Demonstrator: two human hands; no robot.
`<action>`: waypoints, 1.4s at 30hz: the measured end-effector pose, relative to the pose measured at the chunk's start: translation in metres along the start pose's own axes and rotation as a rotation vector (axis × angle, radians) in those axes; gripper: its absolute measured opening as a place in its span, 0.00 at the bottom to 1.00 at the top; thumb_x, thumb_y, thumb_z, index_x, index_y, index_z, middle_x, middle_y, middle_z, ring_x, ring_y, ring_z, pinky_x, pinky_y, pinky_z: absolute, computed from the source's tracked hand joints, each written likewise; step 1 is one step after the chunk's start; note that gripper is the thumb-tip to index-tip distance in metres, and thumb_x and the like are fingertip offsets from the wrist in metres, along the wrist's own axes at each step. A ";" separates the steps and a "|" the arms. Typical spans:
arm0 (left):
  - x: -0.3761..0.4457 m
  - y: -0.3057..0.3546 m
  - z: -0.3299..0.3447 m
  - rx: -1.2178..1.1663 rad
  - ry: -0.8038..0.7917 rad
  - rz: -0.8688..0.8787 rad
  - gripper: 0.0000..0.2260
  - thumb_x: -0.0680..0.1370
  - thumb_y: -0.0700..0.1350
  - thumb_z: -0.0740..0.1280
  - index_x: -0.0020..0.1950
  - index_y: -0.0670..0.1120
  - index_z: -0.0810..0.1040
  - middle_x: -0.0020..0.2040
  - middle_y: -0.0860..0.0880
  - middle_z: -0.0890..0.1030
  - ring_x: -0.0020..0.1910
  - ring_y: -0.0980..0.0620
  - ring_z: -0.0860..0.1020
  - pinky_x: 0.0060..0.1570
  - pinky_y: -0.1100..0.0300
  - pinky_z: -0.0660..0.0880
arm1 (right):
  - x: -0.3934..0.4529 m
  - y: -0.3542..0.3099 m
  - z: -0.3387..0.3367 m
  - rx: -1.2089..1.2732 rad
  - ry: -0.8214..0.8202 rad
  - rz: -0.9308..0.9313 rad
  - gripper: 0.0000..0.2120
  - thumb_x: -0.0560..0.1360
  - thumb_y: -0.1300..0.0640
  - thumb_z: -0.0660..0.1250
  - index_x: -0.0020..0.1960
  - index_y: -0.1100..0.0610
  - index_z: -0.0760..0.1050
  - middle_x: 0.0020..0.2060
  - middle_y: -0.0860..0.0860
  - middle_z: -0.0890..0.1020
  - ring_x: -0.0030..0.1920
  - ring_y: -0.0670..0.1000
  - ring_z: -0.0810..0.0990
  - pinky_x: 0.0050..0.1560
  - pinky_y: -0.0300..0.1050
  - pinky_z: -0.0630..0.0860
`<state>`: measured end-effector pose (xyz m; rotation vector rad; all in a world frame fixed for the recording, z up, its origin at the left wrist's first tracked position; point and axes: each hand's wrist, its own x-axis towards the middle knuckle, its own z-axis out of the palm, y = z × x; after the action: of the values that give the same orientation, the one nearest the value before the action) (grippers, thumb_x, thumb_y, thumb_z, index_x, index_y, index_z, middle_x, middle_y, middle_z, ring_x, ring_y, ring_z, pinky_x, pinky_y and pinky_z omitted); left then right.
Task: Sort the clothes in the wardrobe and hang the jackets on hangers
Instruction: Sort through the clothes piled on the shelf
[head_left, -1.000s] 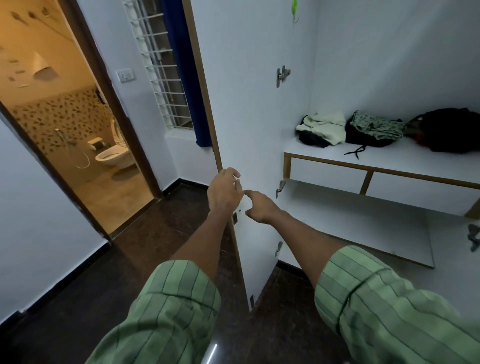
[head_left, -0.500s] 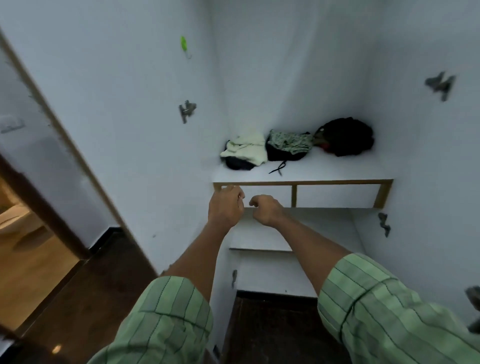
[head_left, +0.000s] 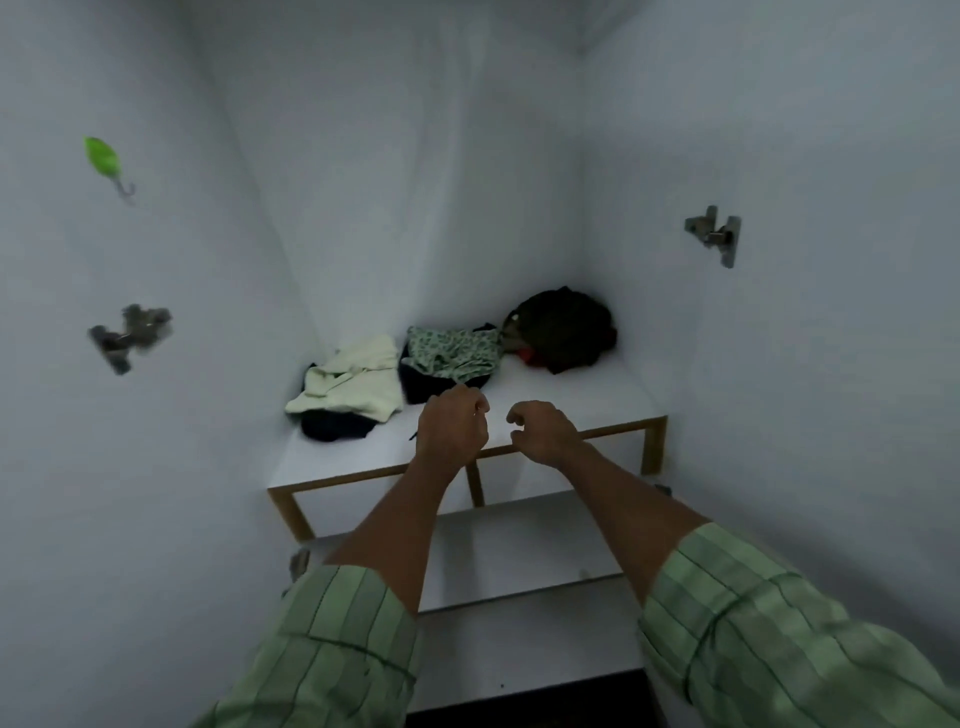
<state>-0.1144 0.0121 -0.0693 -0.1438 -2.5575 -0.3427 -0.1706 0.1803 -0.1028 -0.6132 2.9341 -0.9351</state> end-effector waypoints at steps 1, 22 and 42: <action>0.009 0.004 0.010 -0.007 -0.010 0.008 0.06 0.75 0.40 0.68 0.49 0.48 0.82 0.48 0.50 0.82 0.46 0.46 0.80 0.49 0.51 0.74 | 0.007 0.011 -0.004 -0.003 0.008 0.006 0.17 0.75 0.56 0.69 0.64 0.55 0.78 0.62 0.52 0.80 0.61 0.54 0.78 0.60 0.50 0.76; 0.223 -0.055 0.175 -0.090 -0.188 0.139 0.03 0.69 0.34 0.74 0.42 0.39 0.82 0.39 0.40 0.82 0.37 0.40 0.82 0.39 0.48 0.81 | 0.190 0.126 -0.015 -0.042 0.084 0.133 0.20 0.79 0.58 0.69 0.70 0.61 0.75 0.67 0.58 0.78 0.69 0.58 0.74 0.71 0.49 0.68; 0.296 -0.123 0.294 -0.578 -0.575 -0.482 0.23 0.85 0.58 0.56 0.59 0.41 0.80 0.55 0.39 0.82 0.55 0.39 0.81 0.59 0.47 0.77 | 0.388 0.162 -0.035 -0.283 0.008 0.333 0.57 0.68 0.21 0.62 0.81 0.60 0.56 0.79 0.60 0.62 0.77 0.61 0.63 0.78 0.55 0.58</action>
<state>-0.5345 -0.0169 -0.1766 0.2012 -2.9466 -1.4000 -0.5917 0.1786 -0.1196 -0.1101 3.0618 -0.4966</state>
